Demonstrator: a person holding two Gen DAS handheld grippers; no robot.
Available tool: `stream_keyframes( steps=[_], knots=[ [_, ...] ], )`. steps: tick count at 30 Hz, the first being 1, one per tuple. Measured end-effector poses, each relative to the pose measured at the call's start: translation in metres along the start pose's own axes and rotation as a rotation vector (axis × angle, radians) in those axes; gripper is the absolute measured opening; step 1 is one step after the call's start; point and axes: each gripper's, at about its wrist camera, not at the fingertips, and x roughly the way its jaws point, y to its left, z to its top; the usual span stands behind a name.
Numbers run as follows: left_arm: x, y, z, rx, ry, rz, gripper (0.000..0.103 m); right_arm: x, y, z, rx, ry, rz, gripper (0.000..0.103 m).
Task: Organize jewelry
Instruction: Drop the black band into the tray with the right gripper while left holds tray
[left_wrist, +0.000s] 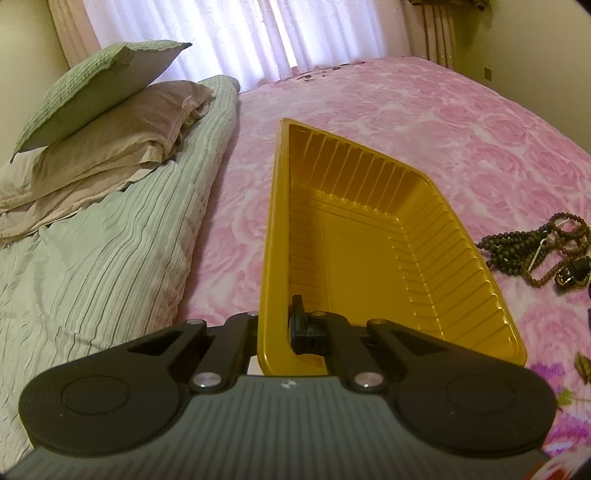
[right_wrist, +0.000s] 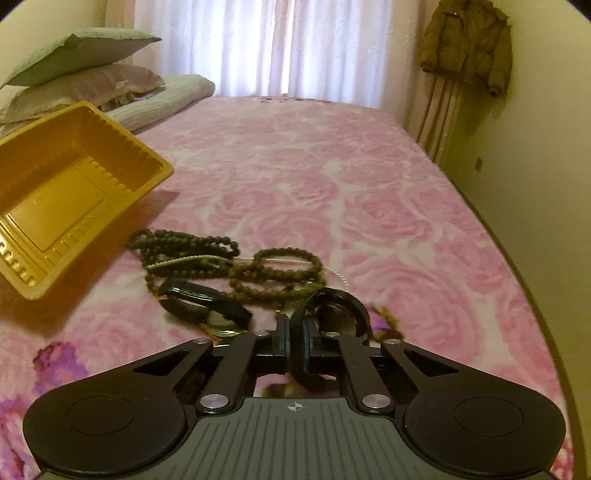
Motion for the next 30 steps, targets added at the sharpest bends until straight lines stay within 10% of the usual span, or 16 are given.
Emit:
stream_keyframes(
  steps=[7, 20, 30],
  knots=[
    [-0.003, -0.001, -0.004, 0.001, -0.009, -0.02, 0.003, -0.013, 0.009, 0.024, -0.045, -0.063, 0.007, 0.003],
    [0.0, 0.005, -0.008, -0.011, -0.017, -0.041, 0.003, 0.003, 0.153, 0.066, -0.211, -0.069, 0.499, 0.003],
    [0.002, 0.006, -0.011, -0.013, -0.019, -0.044, 0.003, 0.002, 0.154, 0.053, -0.156, -0.097, 0.504, 0.004]
  ],
)
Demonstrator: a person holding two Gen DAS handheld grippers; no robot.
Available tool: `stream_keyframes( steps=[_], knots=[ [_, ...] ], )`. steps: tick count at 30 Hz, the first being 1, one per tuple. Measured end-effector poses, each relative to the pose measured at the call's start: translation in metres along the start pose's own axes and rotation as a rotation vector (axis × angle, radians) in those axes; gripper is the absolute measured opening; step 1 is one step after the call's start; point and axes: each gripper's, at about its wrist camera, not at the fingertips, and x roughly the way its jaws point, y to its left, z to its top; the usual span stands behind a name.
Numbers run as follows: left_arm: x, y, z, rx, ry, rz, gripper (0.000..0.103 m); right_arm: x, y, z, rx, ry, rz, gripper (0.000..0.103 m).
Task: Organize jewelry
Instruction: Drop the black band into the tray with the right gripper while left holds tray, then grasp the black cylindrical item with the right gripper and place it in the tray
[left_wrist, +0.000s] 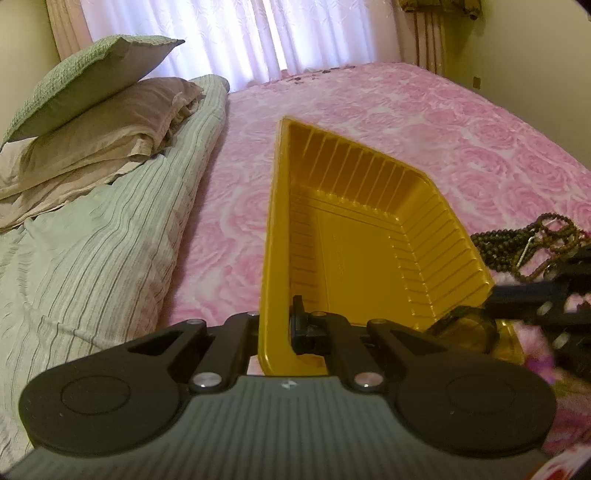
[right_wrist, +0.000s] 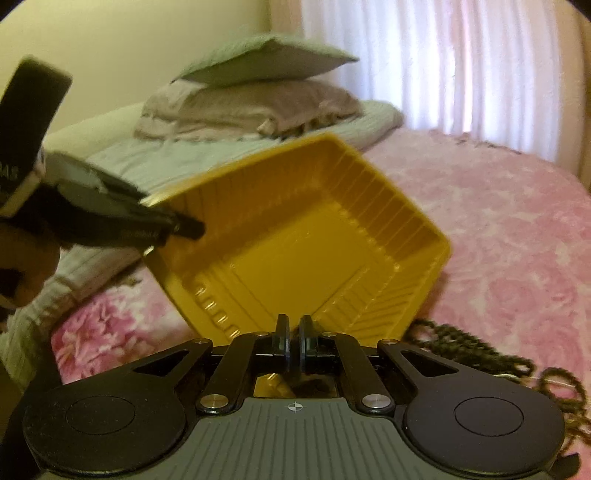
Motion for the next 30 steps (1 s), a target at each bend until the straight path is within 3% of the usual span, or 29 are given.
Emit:
stream_keyframes(
  steps=[3, 5, 7, 13, 17, 26, 30],
  knots=[
    [0.001, 0.0, 0.0, -0.005, 0.003, -0.003, 0.003, -0.02, -0.019, -0.011, 0.072, -0.009, -0.075, 0.013],
    [0.002, 0.0, 0.0, -0.006, 0.005, -0.003, 0.003, -0.033, -0.036, -0.026, 0.127, 0.011, -0.15, 0.039],
    [0.001, -0.001, 0.0, -0.008, 0.004, -0.003, 0.003, -0.049, -0.058, -0.045, 0.203, 0.027, -0.235, 0.054],
    [0.0, -0.003, -0.001, -0.007, 0.004, 0.005, 0.003, -0.081, -0.11, -0.081, 0.353, 0.077, -0.432, 0.067],
    [0.0, -0.004, -0.001, -0.011, 0.011, 0.008, 0.003, -0.084, -0.121, -0.084, 0.303, 0.078, -0.423, 0.084],
    [-0.002, -0.007, 0.0, -0.01, 0.013, 0.013, 0.003, -0.062, -0.121, -0.087, 0.09, 0.128, -0.349, 0.088],
    [-0.002, -0.006, 0.0, -0.01, 0.012, 0.013, 0.003, -0.052, -0.127, -0.087, 0.03, 0.152, -0.365, 0.088]
  ],
)
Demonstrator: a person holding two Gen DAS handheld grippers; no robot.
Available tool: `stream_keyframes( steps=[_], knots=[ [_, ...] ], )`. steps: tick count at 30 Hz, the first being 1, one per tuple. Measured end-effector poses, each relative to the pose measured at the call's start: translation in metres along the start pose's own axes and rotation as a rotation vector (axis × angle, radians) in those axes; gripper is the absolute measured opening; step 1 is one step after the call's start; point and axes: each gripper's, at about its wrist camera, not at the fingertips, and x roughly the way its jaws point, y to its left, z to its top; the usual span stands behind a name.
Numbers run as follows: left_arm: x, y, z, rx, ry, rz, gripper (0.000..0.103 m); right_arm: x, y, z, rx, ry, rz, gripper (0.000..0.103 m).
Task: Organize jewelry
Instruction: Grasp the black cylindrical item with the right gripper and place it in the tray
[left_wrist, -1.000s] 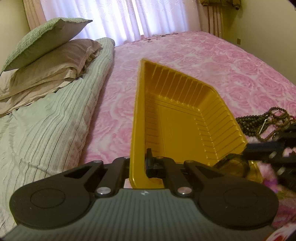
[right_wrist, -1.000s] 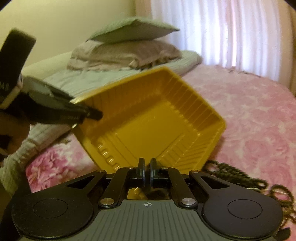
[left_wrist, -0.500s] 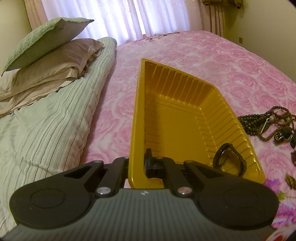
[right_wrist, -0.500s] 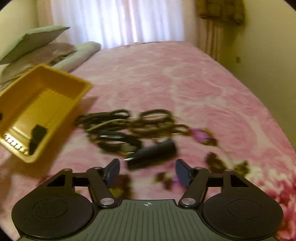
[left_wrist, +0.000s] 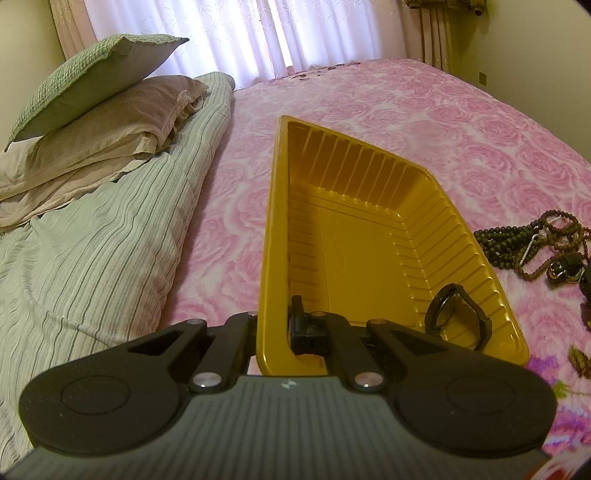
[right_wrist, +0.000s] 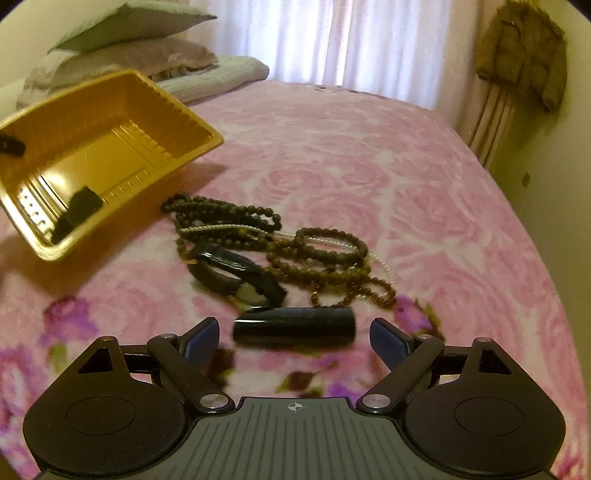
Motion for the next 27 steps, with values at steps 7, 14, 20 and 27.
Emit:
stream_keyframes(
  steps=[7, 14, 20, 27],
  knots=[
    [0.0, 0.0, 0.0, 0.001, 0.001, 0.0, 0.003, 0.009, -0.004, 0.0, -0.002, 0.023, 0.027, 0.088],
    [-0.001, 0.0, 0.001, 0.001, 0.001, -0.001, 0.003, 0.008, -0.008, -0.001, 0.032, 0.018, 0.045, 0.075],
    [0.0, -0.001, 0.001, 0.001, 0.001, 0.0, 0.003, -0.001, -0.005, 0.001, 0.058, -0.011, 0.005, 0.075],
    [0.0, 0.0, 0.0, 0.001, 0.001, 0.0, 0.003, -0.018, 0.01, 0.016, 0.083, -0.059, 0.048, 0.075]
  ],
)
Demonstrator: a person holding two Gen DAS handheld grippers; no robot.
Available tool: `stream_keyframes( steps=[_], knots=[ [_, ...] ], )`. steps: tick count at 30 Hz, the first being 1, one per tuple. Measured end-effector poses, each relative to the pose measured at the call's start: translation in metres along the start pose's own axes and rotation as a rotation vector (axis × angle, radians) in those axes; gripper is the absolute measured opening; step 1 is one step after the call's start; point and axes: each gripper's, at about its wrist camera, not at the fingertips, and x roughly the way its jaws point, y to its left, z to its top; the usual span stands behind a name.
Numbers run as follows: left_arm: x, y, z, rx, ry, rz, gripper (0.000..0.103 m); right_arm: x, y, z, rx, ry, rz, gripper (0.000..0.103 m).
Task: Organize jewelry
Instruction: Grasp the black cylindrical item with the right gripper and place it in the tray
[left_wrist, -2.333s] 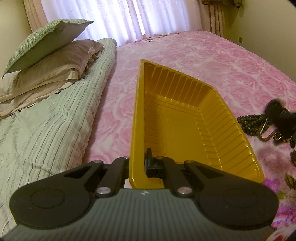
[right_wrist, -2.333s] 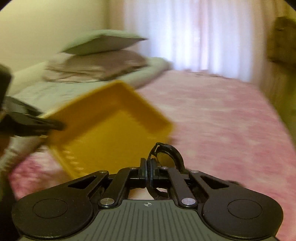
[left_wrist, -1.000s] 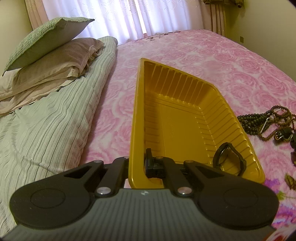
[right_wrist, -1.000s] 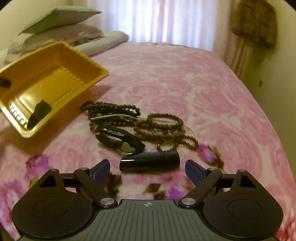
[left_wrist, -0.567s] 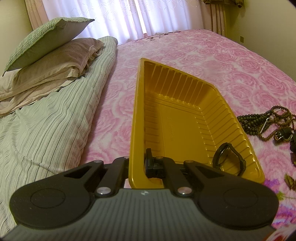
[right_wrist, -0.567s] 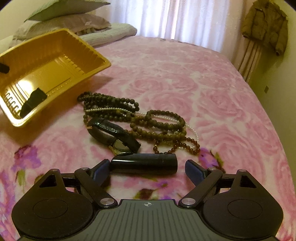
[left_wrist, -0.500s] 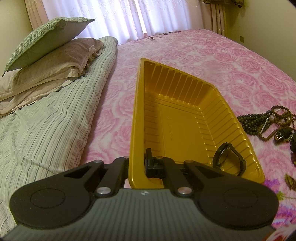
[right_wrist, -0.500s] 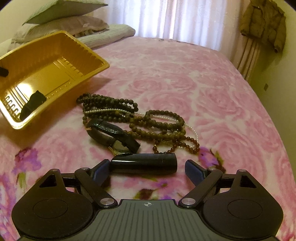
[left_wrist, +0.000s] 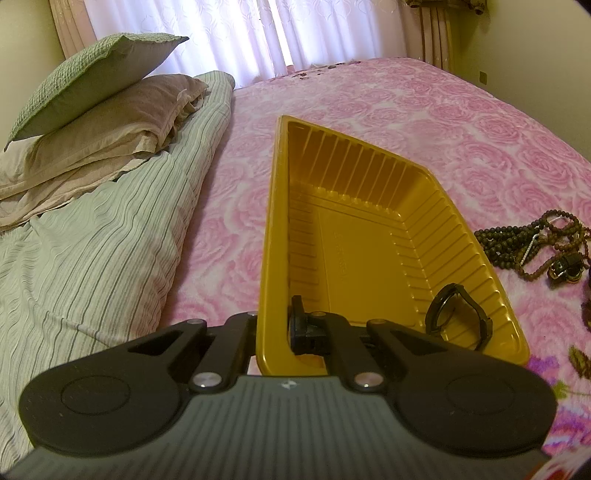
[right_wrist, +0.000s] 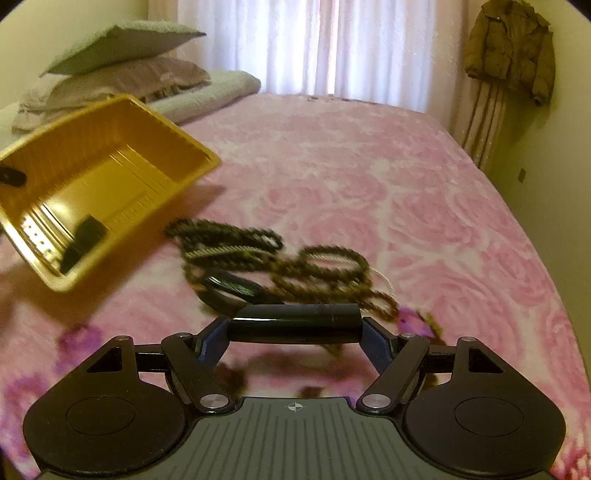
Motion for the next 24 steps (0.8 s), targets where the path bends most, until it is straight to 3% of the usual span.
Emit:
stream_keyframes(
  steps=[12, 24],
  knots=[
    [0.001, 0.0, -0.001, 0.002, 0.005, -0.005, 0.003, 0.011, 0.094, 0.054, -0.099, -0.07, 0.294, 0.076],
    [0.009, 0.004, 0.001, 0.03, 0.065, -0.016, 0.002, 0.039, 0.126, 0.065, -0.146, -0.047, 0.35, 0.076]
  ],
)
